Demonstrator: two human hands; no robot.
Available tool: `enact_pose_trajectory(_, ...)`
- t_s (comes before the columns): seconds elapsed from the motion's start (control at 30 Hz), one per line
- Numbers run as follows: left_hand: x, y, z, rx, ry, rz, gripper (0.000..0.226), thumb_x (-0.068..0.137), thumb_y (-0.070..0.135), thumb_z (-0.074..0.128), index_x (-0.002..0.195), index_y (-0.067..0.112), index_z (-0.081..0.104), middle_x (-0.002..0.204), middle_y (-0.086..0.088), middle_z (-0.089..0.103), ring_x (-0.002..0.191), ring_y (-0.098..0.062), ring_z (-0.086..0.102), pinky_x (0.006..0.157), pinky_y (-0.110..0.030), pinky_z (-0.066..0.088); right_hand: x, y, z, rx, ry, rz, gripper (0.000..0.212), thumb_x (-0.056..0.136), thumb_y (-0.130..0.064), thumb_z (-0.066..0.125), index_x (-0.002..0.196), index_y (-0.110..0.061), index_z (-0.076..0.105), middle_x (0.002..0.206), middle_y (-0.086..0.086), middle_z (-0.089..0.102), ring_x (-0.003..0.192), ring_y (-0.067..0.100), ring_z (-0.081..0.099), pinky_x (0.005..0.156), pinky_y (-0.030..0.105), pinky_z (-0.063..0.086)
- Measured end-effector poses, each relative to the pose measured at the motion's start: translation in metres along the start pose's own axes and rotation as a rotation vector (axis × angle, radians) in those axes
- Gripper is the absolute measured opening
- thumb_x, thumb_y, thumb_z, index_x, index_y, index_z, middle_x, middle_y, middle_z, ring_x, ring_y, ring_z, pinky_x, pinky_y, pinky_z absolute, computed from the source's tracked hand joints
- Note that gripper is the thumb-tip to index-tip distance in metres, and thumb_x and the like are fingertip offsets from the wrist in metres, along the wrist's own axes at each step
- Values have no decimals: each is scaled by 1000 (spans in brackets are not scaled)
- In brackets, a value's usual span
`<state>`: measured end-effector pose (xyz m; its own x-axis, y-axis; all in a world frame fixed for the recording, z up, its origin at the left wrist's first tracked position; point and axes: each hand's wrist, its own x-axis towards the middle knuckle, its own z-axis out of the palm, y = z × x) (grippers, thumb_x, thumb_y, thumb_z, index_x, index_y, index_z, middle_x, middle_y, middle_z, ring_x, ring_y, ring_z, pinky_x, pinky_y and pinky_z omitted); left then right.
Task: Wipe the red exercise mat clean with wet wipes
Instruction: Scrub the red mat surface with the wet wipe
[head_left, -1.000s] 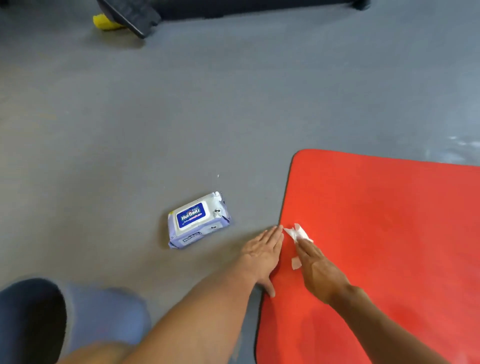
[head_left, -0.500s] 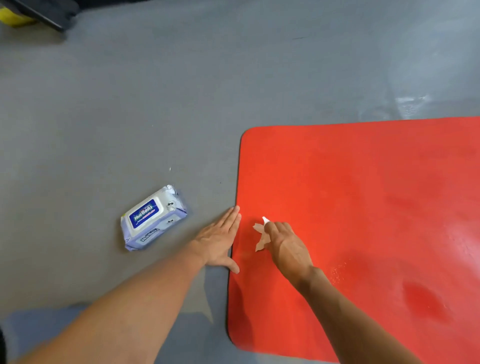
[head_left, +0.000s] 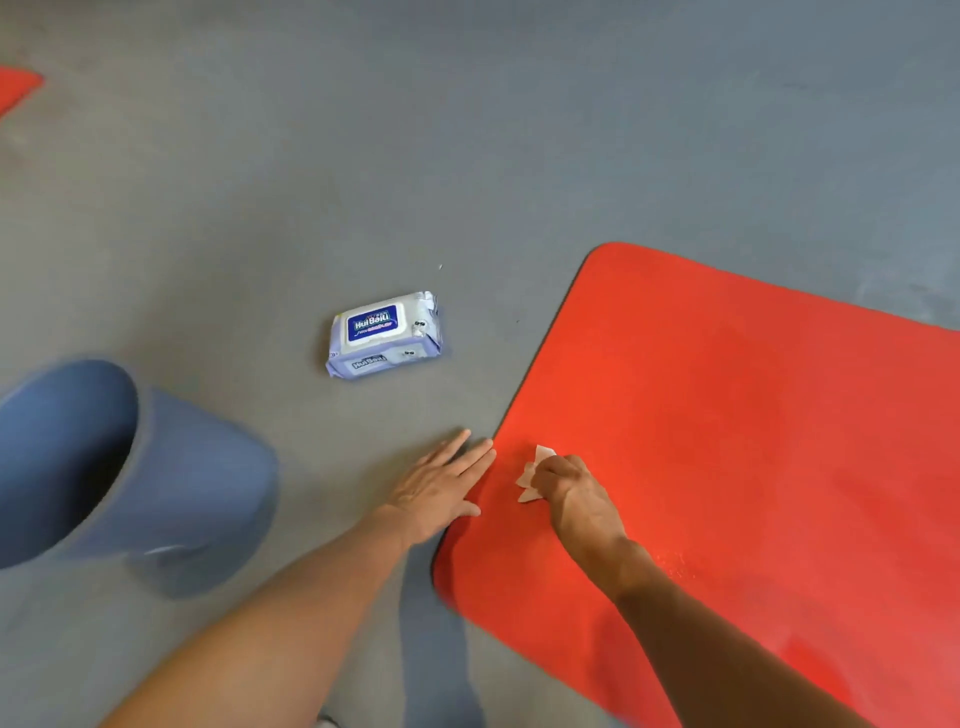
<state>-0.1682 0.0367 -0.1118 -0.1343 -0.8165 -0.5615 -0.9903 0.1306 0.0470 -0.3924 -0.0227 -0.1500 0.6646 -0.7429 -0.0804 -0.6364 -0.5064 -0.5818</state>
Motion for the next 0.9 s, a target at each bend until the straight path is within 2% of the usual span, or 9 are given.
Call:
enact_pose_trajectory(0.13, -44, 26, 23, -73, -49, -72, 81, 108, 43, 50, 167, 22, -2, 174, 12, -11, 160, -18, -16, 129, -32, 6, -29, -8, 19, 27, 46, 9, 37, 74, 16, 64, 93, -13, 78, 99, 2, 69, 93, 30, 62, 74, 19, 39)
enact_pose_trajectory(0.27, -85, 42, 46, -148, -63, -124, 72, 111, 32, 45, 167, 17, 2, 174, 8, -9, 160, -20, -14, 130, -34, 2, -50, -35, 47, 104, -42, 22, 32, 92, 5, 57, 108, -16, 74, 118, 5, 61, 113, 23, 54, 96, 28, 44)
enact_pose_trajectory(0.4, -103, 37, 64, -231, -26, -149, 69, 111, 24, 45, 167, 19, 6, 175, 9, -6, 161, -20, -13, 130, -34, 1, -66, -68, 73, 135, -33, -180, 35, 77, 7, 76, 105, -14, 73, 110, 2, 65, 98, 28, 59, 87, 22, 43)
enact_pose_trajectory(0.53, -104, 24, 73, -275, 5, -95, 67, 111, 17, 45, 168, 21, 9, 175, 11, -5, 161, -18, -10, 130, -32, 1, -73, -81, 79, 166, -26, -229, 28, 89, -9, 77, 114, -19, 73, 119, -6, 63, 104, 14, 52, 92, 16, 43)
enact_pose_trajectory(0.6, -102, 15, 80, -241, 4, -50, 71, 109, 8, 44, 168, 22, 6, 174, 11, -7, 161, -17, -10, 130, -32, 1, -72, -75, 80, 142, 25, -290, 25, 92, -11, 71, 116, -17, 73, 117, -3, 65, 103, 14, 53, 93, 13, 40)
enact_pose_trajectory(0.67, -102, 9, 85, -194, -15, -13, 78, 106, 0, 44, 168, 24, 2, 171, 15, -15, 160, -15, -12, 131, -33, 4, -71, -69, 82, 97, 53, -353, 28, 95, -16, 58, 119, -11, 73, 116, 2, 66, 102, 20, 57, 92, 20, 47)
enact_pose_trajectory(0.77, -102, 4, 79, -134, -73, 27, 86, 103, -3, 43, 167, 27, -6, 168, 18, -24, 159, -12, -15, 130, -32, 12, -72, -61, 90, 6, 77, -405, 34, 95, -12, 56, 126, -6, 68, 122, 7, 63, 102, 27, 58, 89, 37, 56)
enact_pose_trajectory(0.83, -102, 0, 68, -52, -117, 63, 89, 101, -1, 45, 167, 28, -8, 171, 17, -21, 160, -12, -12, 127, -34, 19, -74, -60, 91, -45, 103, -408, 35, 98, -13, 52, 128, -4, 67, 122, 9, 63, 100, 29, 59, 90, 38, 56)
enact_pose_trajectory(0.9, -100, -8, 52, 60, -108, 148, 89, 101, 6, 52, 167, 27, -3, 173, 14, -13, 160, -16, 2, 124, -35, 25, -73, -62, 91, -58, 104, -408, 36, 95, -12, 53, 127, -6, 68, 120, 8, 64, 96, 28, 59, 84, 36, 57)
